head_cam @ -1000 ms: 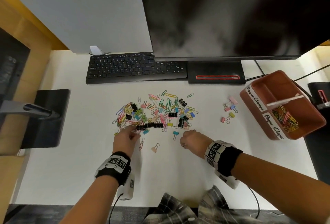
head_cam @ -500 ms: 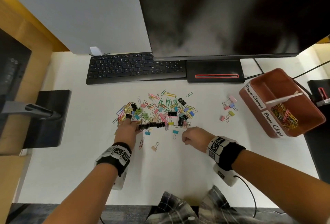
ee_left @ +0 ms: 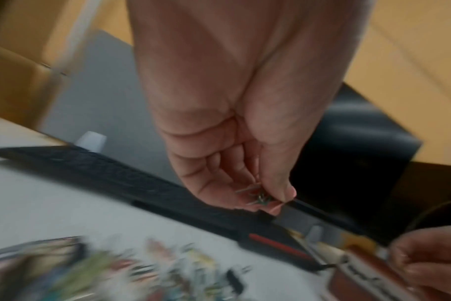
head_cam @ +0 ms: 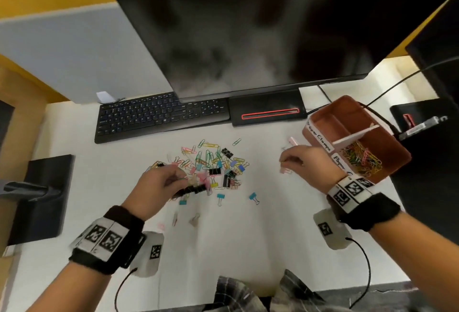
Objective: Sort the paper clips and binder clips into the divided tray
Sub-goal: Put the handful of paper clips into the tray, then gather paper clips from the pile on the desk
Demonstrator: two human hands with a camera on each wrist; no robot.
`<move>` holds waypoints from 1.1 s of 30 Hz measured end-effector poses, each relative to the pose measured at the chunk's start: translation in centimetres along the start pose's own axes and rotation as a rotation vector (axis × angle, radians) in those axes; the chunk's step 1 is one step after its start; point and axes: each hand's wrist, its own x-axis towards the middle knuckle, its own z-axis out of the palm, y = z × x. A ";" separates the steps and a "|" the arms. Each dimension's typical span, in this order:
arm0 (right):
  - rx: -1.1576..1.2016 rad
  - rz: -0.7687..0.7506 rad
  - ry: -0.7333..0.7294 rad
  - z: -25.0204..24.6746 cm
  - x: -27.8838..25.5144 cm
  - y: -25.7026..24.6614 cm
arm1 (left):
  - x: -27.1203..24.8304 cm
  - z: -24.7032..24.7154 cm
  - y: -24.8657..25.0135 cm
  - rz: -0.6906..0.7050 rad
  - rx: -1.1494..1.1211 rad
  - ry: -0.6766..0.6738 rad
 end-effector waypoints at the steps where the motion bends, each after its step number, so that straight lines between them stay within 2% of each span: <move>1: -0.002 0.022 0.055 -1.5 -0.5 0.6 | 0.6 0.3 2.2 0.044 -0.052 -0.009; 6: -0.061 0.194 0.276 -8.3 -3.2 5.6 | 6.5 7.2 15.2 0.278 -0.260 -0.099; 9: -0.072 0.320 0.344 -9.7 -3.8 8.5 | 10.4 14.0 21.7 0.302 -0.370 -0.183; 12: -0.052 0.443 0.297 -9.4 -3.6 10.6 | 12.9 19.3 26.1 0.234 -0.396 -0.224; 14: -0.066 0.532 0.217 -8.9 -3.5 11.2 | 13.5 21.5 27.7 0.254 -0.287 -0.262; 16: -0.042 0.551 0.194 -8.7 -3.5 11.5 | 13.4 22.0 28.4 0.304 -0.126 -0.248; 18: -0.035 0.531 0.204 -8.8 -3.6 11.6 | 13.0 21.4 28.2 0.333 -0.158 -0.197; 20: -0.066 0.429 0.253 -8.8 -3.6 11.3 | 12.0 19.7 26.8 0.350 -0.278 -0.148; 22: -0.072 0.265 0.321 -8.5 -3.4 10.4 | 10.6 17.6 23.9 0.347 -0.340 -0.096; 26: -0.049 0.001 0.322 -6.2 -2.1 6.2 | 7.9 12.9 14.4 0.224 -0.238 0.083; 28: -0.039 -0.104 0.236 -3.8 -0.9 4.2 | 6.4 10.5 9.0 0.117 -0.139 0.172; 33: -0.058 -0.194 -0.097 3.7 2.6 -0.9 | 3.2 5.3 -4.5 -0.190 0.110 0.335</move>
